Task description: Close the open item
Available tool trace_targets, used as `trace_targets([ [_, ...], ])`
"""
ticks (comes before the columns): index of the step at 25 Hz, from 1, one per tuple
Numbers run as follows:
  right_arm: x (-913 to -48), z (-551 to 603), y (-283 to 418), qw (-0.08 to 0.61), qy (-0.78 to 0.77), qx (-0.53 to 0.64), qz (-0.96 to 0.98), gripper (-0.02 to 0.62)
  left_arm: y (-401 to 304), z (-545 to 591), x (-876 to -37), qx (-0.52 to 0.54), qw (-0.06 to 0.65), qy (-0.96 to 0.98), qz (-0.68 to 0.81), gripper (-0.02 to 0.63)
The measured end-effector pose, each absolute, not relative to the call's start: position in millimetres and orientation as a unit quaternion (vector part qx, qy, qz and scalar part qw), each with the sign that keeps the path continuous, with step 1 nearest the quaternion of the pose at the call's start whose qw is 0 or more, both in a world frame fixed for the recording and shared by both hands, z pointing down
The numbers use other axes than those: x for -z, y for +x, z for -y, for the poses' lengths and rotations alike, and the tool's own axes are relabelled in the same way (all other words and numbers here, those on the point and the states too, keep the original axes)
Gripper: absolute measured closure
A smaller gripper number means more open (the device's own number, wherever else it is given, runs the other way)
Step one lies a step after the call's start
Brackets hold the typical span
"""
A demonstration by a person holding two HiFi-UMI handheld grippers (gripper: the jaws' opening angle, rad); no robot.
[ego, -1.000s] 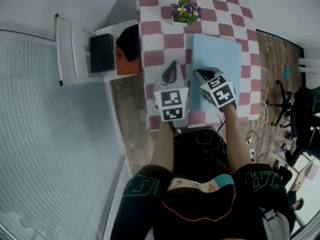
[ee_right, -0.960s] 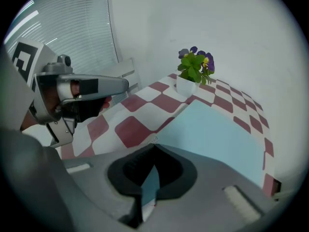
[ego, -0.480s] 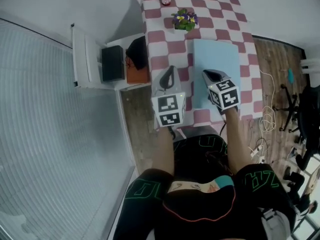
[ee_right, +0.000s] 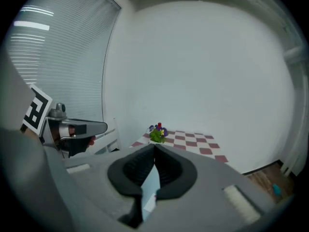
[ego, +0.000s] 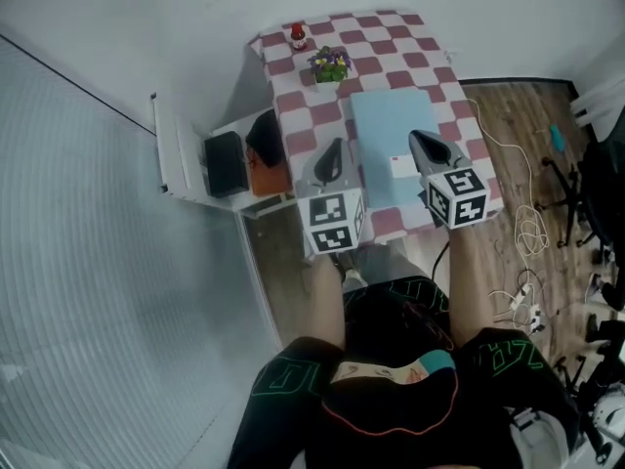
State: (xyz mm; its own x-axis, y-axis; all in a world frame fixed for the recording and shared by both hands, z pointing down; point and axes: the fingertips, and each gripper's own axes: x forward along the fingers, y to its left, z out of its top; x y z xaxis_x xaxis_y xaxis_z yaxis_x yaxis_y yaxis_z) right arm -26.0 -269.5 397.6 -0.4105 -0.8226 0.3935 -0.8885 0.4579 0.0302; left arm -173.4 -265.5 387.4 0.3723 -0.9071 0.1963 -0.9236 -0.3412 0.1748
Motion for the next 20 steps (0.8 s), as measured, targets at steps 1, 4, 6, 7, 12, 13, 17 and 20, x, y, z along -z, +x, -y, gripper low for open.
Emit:
trace_targets([
  [1, -387, 269, -19, 0.171, 0.523, -0.083, 0.831, 0.592, -169, 267, -377, -0.028, 0.121, 0.822, 0.555, 0.597],
  [4, -358, 282, 1, 0.149, 0.555, -0.055, 0.816, 0.592, -153, 285, -345, -0.013, 0.087, 0.838, 0.538, 0.597],
  [6, -345, 280, 17, 0.132, 0.569, -0.042, 0.811, 0.592, -139, 286, -331, -0.007, 0.069, 0.845, 0.53, 0.597],
  [7, -340, 274, 26, 0.124, 0.573, -0.037, 0.809, 0.592, -130, 281, -327, -0.005, 0.063, 0.848, 0.527, 0.597],
  [12, -315, 258, 70, 0.097, 0.592, -0.019, 0.8, 0.592, -89, 272, -301, 0.003, 0.037, 0.855, 0.517, 0.597],
  [13, -311, 256, 78, 0.094, 0.595, -0.016, 0.798, 0.592, -81, 270, -297, 0.003, 0.033, 0.857, 0.515, 0.597],
  [17, -297, 250, 107, 0.081, 0.606, -0.004, 0.791, 0.592, -52, 263, -291, -0.002, 0.021, 0.86, 0.51, 0.597],
  [20, -294, 247, 119, 0.075, 0.605, -0.002, 0.793, 0.592, -41, 257, -289, 0.0, 0.014, 0.857, 0.515, 0.597],
])
